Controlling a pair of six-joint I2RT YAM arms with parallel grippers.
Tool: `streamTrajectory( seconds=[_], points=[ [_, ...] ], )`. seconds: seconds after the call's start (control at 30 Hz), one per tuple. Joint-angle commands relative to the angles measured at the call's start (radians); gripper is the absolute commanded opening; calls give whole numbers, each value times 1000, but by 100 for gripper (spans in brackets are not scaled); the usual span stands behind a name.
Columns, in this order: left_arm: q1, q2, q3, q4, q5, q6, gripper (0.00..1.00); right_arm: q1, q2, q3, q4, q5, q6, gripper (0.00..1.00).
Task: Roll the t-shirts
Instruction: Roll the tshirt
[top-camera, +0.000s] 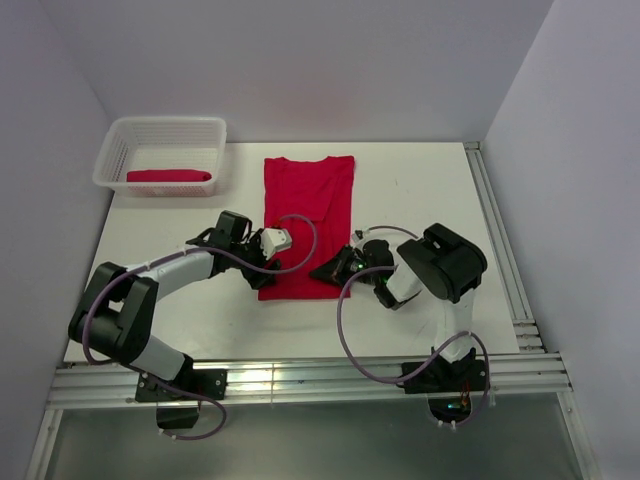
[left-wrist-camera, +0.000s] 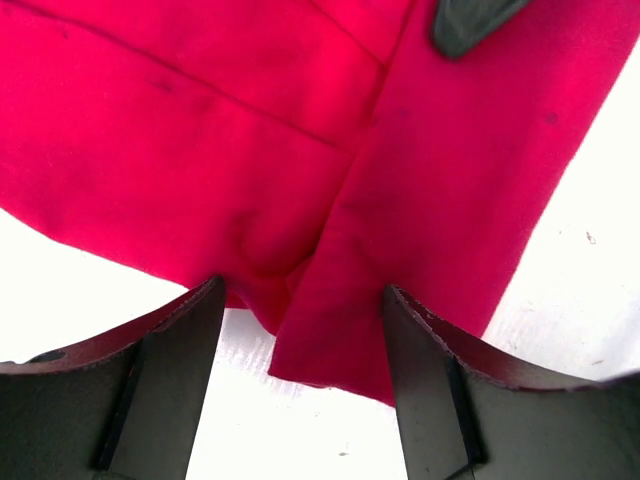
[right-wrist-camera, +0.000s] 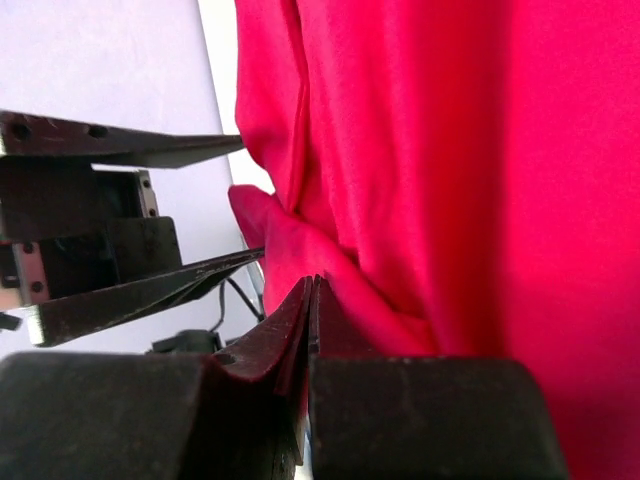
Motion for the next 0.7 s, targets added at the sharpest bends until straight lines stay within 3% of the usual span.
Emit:
streamTrajectory(
  seconds=[0.0,0.13,0.37,0.43,0.47,0.67],
  points=[
    [-2,20,-1,39,-19,5,70,-39,16,-29,107,-21,19,0],
    [-2,32,19,18,-8,8,70,-76,-45,26,30,-110,-30,0],
    [-2,-38,65,-31,33,-4,72,-83,-430,170,-706,37,-369,1],
    [-2,-58,83,-51,45,-12,73,-87,-523,163,-790,57,-398,11],
    [-2,-74,89,-57,47,-15,76,-90,-556,154,-860,76,-420,26],
    [-4,-95,140,-120,62,-13,80,-90,-780,7,-1043,158,-412,56]
  ],
)
